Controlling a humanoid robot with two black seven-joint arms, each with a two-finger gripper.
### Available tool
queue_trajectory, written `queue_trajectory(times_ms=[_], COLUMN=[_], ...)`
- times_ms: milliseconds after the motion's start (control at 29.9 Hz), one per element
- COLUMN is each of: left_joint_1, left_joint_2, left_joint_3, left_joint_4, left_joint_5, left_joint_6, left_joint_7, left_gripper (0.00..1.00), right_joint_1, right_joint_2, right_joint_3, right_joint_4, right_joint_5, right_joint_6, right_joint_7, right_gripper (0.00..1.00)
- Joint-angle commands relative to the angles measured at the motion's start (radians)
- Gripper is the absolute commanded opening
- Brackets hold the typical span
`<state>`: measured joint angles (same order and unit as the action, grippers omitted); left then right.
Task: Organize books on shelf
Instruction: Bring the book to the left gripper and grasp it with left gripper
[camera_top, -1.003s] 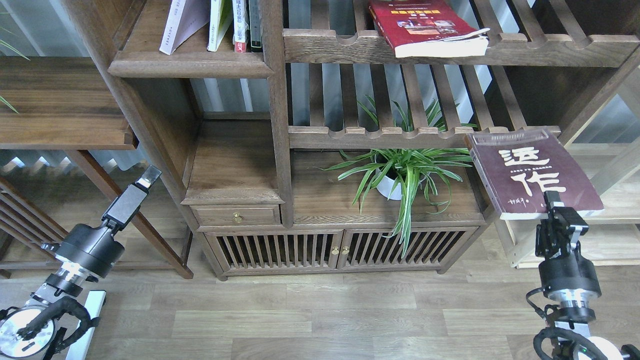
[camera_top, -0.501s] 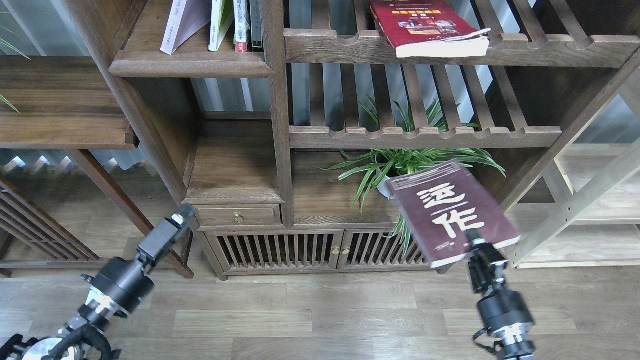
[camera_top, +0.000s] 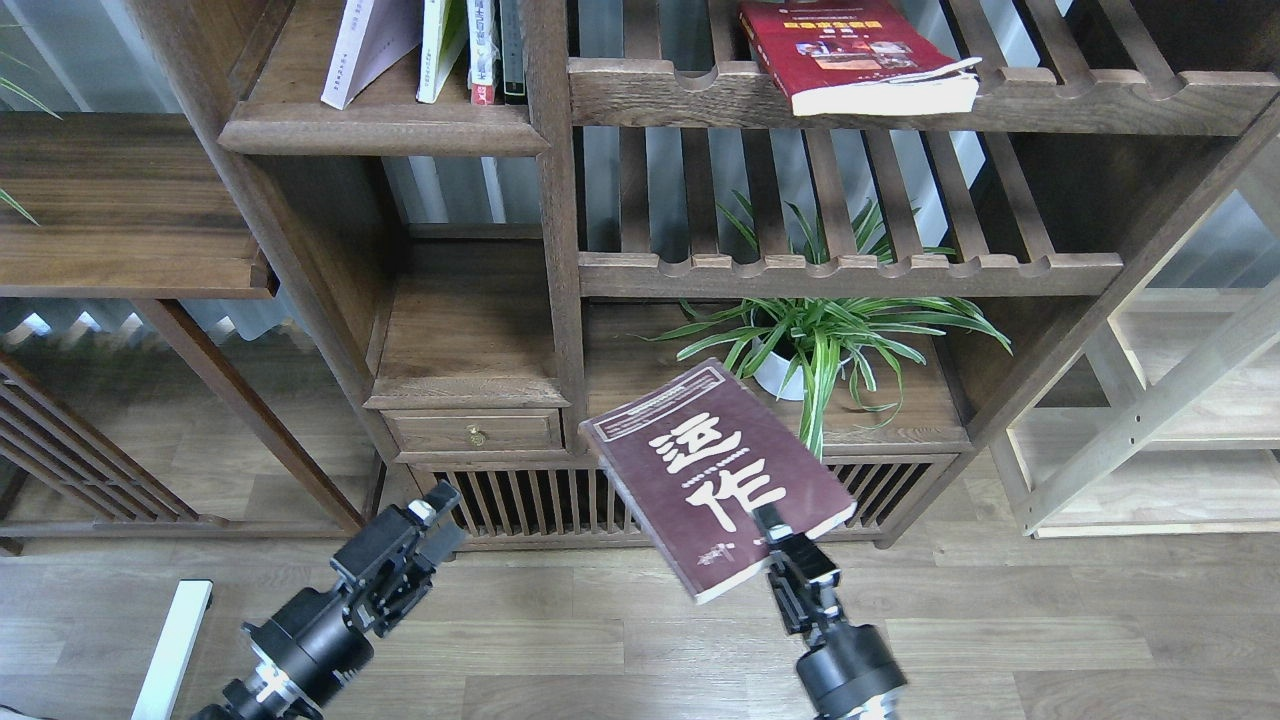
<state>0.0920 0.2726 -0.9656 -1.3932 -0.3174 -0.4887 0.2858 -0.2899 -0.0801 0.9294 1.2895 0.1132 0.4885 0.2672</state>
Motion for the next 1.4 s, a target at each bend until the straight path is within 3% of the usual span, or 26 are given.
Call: queue_trajectory(times_ms=[0, 602, 869, 1237, 1370], left_joint_1=[-0.009, -0.009, -0.031, -0.037, -0.060], left_joint_2=[0.000, -0.001, -0.012, 0.000, -0.009], left_joint_3=[0.047, 0.094, 0.110, 0.151, 0.151], left_joint_4=[0.006, 0.017, 0.089, 0.082, 0.089], left_joint_5=[-0.072, -0.176, -0.177, -0.177, -0.178], left_joint_6=[0.000, 0.000, 0.000, 0.000, 0.000], left_joint_7=[0.009, 0.010, 0.012, 0.015, 0.015], left_gripper=[0.84, 0.79, 0.73, 0.75, 0.70], right_joint_1=[0.000, -0.012, -0.012, -0.005, -0.005], right_joint_2=[0.048, 0.080, 0.080, 0.080, 0.080], right_joint_3=[-0.040, -0.158, -0.164, -0.162, -0.170], right_joint_4=[-0.002, -0.004, -0.004, -0.004, -0.004], right_joint_5=[-0.032, -0.102, -0.104, -0.107, -0.110], right_joint_6=[0.000, 0.000, 0.000, 0.000, 0.000], right_joint_7=[0.000, -0.002, -0.002, -0.002, -0.002], right_gripper=[0.15, 0.15, 0.15, 0.15, 0.15])
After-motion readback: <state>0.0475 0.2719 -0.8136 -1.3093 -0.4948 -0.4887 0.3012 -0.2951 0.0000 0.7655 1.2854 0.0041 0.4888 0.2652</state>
